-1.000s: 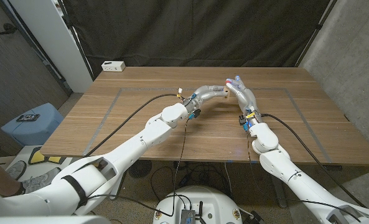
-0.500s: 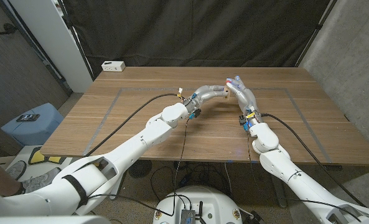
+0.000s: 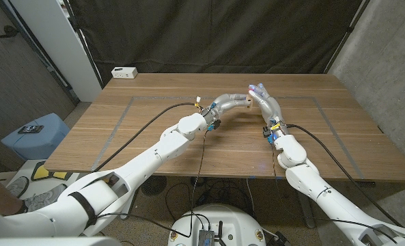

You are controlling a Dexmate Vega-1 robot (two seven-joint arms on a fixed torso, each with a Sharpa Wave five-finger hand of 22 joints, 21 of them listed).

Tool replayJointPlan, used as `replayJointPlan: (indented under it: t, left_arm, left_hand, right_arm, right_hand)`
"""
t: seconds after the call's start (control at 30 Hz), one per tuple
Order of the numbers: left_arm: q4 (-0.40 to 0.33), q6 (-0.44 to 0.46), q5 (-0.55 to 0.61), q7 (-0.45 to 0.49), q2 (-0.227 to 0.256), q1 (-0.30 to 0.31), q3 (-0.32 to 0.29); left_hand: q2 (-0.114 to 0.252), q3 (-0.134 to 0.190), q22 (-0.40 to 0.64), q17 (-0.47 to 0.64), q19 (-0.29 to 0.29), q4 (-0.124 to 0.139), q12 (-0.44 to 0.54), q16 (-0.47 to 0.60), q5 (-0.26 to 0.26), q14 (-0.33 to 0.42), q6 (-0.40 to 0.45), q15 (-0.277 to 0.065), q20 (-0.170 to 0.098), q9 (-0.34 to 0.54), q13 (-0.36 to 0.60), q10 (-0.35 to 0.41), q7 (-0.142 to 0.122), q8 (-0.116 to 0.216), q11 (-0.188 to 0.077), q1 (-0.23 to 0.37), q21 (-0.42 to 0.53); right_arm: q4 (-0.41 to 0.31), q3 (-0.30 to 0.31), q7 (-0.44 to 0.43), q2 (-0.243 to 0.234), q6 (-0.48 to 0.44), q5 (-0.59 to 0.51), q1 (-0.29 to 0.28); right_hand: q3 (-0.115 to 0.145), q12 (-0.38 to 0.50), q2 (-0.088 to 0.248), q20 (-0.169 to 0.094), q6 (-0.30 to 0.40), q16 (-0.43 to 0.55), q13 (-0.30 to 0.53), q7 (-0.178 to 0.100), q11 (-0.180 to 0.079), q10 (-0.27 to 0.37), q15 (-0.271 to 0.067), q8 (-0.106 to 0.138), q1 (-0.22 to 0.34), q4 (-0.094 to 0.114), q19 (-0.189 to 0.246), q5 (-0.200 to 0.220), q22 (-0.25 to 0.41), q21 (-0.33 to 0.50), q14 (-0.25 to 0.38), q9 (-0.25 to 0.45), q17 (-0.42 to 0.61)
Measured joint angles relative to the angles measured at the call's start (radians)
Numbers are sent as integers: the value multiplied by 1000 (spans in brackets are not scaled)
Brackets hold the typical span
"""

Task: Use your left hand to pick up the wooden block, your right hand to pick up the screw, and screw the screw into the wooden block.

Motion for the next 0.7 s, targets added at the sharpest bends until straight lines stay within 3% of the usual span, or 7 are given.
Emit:
replayJointPlan:
  t: [0.7]
  left_arm:
    - [-10, -4, 4, -7, 8, 0, 2]
  left_hand:
    - [-1, -1, 0, 0, 0, -1, 0, 0, 0, 0, -1, 0, 0, 0, 0, 0, 0, 0, 0, 1, 0]
  right_arm:
    - [-16, 10, 45, -51, -3, 14, 3]
  right_hand:
    - [-18, 0, -5, 4, -113, -8, 0, 31, 19, -29, 30, -68, -62, 18, -32, 0, 0, 0, -59, -14, 0]
